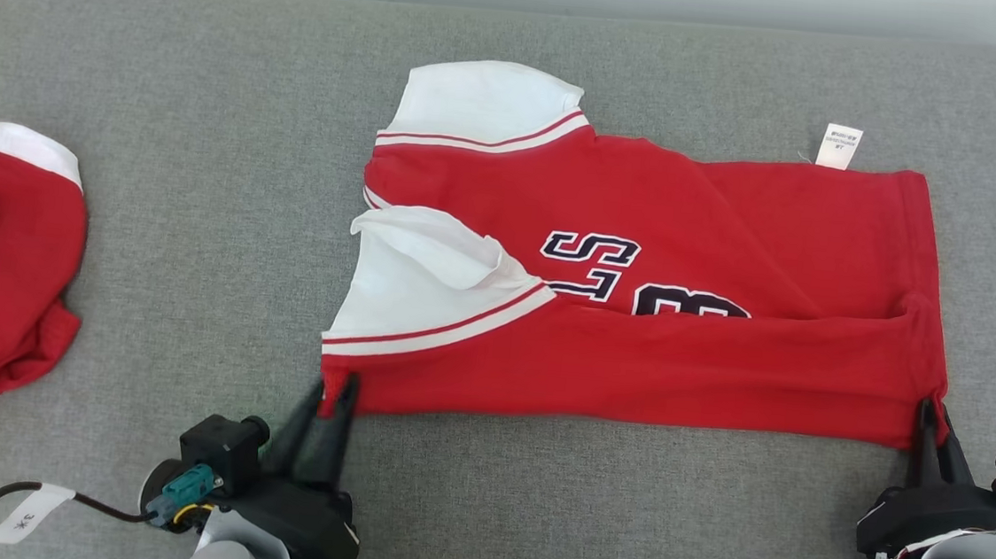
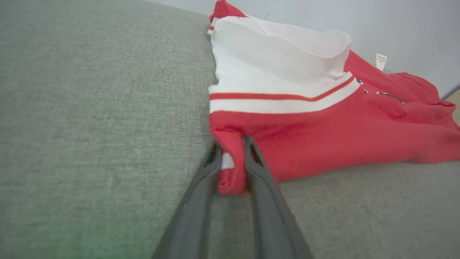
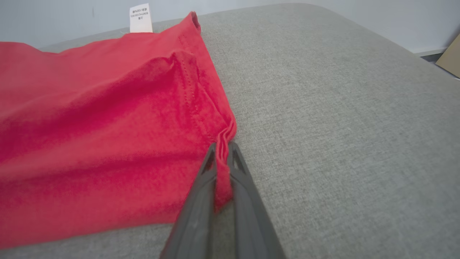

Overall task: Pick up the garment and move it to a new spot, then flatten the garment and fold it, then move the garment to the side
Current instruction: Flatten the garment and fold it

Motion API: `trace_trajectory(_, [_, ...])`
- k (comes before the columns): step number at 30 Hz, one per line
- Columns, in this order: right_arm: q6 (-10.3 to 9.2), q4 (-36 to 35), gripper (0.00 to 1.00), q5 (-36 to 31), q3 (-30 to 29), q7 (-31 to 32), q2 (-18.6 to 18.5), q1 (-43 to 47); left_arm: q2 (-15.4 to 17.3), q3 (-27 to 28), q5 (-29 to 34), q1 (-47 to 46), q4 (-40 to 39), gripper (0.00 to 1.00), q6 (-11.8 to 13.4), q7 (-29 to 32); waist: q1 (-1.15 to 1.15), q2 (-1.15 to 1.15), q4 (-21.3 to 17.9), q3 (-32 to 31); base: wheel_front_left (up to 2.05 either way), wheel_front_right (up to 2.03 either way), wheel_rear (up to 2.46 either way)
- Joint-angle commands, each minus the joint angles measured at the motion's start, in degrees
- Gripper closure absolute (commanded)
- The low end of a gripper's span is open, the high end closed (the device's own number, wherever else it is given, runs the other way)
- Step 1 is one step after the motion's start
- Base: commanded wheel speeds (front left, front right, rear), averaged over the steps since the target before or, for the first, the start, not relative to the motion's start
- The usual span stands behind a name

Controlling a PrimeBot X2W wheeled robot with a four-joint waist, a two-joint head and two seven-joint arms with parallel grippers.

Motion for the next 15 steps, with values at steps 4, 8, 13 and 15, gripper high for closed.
trace_trajectory(4, [-0.10,0.6,1.00,0.1,-0.1,0.1,-0.3,0.5,0.1,-0.5,-1.1,0.7,1.3,1.00,-0.9,0.1,0.00,0.00,0.0,-1.0,0.00,0.00,0.00])
trace_trajectory(8, [-0.10,0.6,1.00,0.0,-0.2,0.1,0.0,1.5,0.1,0.3,-1.5,2.1,1.6,1.00,-1.2,0.1,0.00,0.00,0.1,-2.8,0.00,0.00,0.00])
trace_trajectory(13, [-0.10,1.2,1.00,-0.3,-0.4,0.1,0.2,3.7,0.2,1.7,-0.4,4.8,2.1,1.00,-1.5,0.0,0.00,0.00,0.3,-6.5,0.00,0.00,0.00])
trace_trajectory(15, [-0.10,1.4,1.00,-0.4,0.0,0.1,0.5,5.9,0.2,2.9,0.7,7.0,2.7,1.00,-1.7,0.0,0.00,0.00,0.5,-9.2,0.00,0.00,0.00])
